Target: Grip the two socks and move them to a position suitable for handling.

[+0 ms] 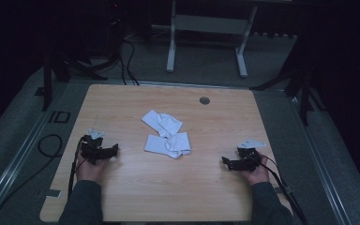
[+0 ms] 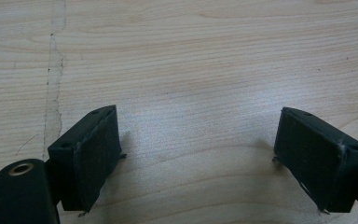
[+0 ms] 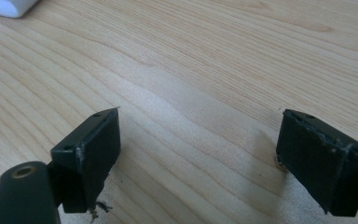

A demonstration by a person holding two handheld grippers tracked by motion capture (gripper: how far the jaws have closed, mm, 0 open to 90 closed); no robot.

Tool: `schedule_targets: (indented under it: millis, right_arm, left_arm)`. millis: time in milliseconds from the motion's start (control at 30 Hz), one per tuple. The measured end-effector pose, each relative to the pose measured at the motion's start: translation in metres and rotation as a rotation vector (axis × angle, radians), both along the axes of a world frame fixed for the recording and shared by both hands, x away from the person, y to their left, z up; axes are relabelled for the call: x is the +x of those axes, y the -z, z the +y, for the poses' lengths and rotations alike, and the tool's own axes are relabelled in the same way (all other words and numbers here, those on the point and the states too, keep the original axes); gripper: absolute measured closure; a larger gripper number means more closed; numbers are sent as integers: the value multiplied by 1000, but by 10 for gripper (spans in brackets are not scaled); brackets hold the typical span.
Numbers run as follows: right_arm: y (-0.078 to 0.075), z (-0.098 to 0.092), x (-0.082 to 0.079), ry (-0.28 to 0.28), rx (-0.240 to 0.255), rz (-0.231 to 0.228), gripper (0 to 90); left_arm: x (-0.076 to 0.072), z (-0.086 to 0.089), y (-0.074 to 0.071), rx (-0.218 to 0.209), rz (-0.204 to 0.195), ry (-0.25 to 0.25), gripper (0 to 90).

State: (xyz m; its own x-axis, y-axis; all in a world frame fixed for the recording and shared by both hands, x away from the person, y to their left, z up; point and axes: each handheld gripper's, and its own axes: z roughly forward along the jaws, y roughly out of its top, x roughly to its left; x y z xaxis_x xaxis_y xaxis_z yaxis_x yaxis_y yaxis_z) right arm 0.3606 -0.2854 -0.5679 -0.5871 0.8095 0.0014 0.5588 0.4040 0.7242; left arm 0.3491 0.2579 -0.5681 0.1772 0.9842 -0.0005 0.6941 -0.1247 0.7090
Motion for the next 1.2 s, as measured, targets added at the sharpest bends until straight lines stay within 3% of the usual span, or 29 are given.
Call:
schedule_targets:
  millis: [367, 433, 467, 500, 600, 767, 867, 900, 967, 1033, 1200]
  right_arm:
    - [0, 0, 0, -1, -1, 1, 131]
    - [-2, 0, 0, 3, -5, 8, 234]
    - [-2, 0, 0, 3, -5, 8, 234]
    - [-6, -2, 0, -8, 0, 25, 317]
    - [-12, -2, -3, -35, 20, 30, 402]
    - [-23, 5, -10, -87, -19, -4, 488]
    - [-34, 14, -16, -126, -108, -40, 522]
    - [-34, 14, -16, -126, -108, -40, 522]
    - [-39, 21, -19, -146, -177, -64, 526]
    - [-46, 31, -23, -184, -213, -85, 554]
    - [-54, 43, -25, -233, -205, -96, 624]
  left_arm:
    - [0, 0, 0, 0, 0, 0, 144]
    - [0, 0, 0, 0, 0, 0, 144]
    - [0, 0, 0, 0, 0, 0, 144]
    - [0, 0, 0, 0, 0, 0, 144]
    - [0, 0, 0, 0, 1, 0, 144]
    - [0, 0, 0, 0, 1, 0, 144]
    - [0, 0, 0, 0, 0, 0, 144]
    - [0, 0, 0, 0, 0, 0, 144]
    - [0, 0, 0, 0, 0, 0, 144]
    - [0, 0, 0, 0, 0, 0, 144]
    - [0, 0, 0, 0, 0, 0, 144]
